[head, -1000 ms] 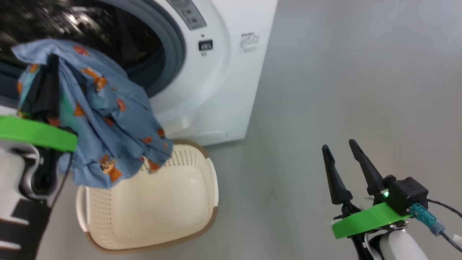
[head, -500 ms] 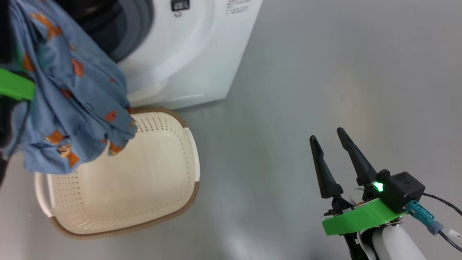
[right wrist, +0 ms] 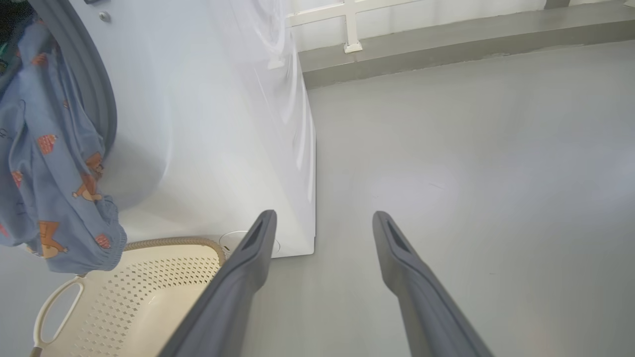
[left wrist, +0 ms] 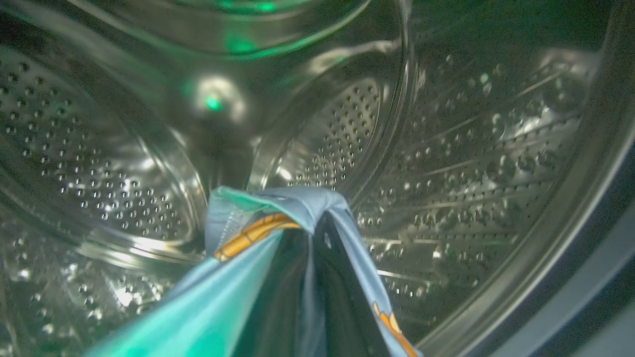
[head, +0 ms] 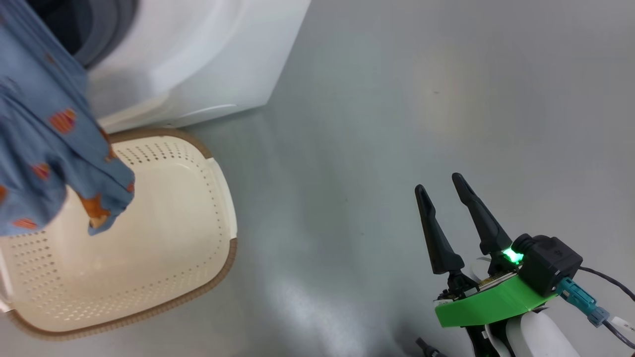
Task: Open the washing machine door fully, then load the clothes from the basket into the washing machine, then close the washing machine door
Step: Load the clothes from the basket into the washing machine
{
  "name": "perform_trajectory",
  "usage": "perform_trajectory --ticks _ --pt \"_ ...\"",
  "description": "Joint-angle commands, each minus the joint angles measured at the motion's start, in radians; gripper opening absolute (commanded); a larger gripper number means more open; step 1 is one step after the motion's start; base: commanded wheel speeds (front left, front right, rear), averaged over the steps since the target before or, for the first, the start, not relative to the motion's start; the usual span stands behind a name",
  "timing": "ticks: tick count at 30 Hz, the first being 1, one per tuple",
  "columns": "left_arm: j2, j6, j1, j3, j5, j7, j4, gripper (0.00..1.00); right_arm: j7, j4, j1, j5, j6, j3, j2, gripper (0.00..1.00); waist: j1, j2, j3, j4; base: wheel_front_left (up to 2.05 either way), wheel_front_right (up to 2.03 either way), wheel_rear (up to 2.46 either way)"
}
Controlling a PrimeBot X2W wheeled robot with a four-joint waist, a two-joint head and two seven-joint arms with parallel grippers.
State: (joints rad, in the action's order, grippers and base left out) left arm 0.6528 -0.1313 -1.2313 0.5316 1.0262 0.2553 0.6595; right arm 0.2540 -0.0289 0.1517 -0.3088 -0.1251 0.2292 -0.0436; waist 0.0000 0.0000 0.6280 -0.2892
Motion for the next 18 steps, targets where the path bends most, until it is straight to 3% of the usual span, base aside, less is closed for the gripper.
perform_trajectory --ticks 1,8,14,15,18 --pt "0.059 0.001 -0.047 -0.069 -0.028 0.006 -0.047 0.00 0.008 0.027 -0.029 -0.008 -0.006 0.027 -0.007 1.00 0.0000 0.0000 0.028 -0.022 0.00 0.00 0.00" --pt "0.010 0.001 -0.024 -0.293 -0.142 0.006 -0.183 0.00 0.008 0.032 -0.026 -0.019 -0.006 0.030 -0.007 1.00 0.0000 0.0000 0.046 -0.022 0.00 0.00 0.00" --pt "-0.004 0.001 0.039 -0.234 -0.143 0.006 -0.093 0.00 0.008 0.021 -0.017 -0.023 -0.006 0.043 -0.007 1.00 0.0000 0.0000 0.045 -0.017 0.00 0.00 0.00" --pt "-0.002 0.001 0.038 -0.213 -0.136 0.004 -0.070 0.13 0.008 0.019 -0.016 -0.023 -0.006 0.044 -0.007 1.00 0.0000 0.0000 0.045 -0.016 0.00 0.00 0.00" --pt "0.005 0.001 0.028 -0.149 -0.111 -0.041 0.000 1.00 0.008 0.015 -0.015 -0.024 -0.006 0.045 -0.007 1.00 0.0000 0.0000 0.043 -0.016 0.00 0.00 0.00"
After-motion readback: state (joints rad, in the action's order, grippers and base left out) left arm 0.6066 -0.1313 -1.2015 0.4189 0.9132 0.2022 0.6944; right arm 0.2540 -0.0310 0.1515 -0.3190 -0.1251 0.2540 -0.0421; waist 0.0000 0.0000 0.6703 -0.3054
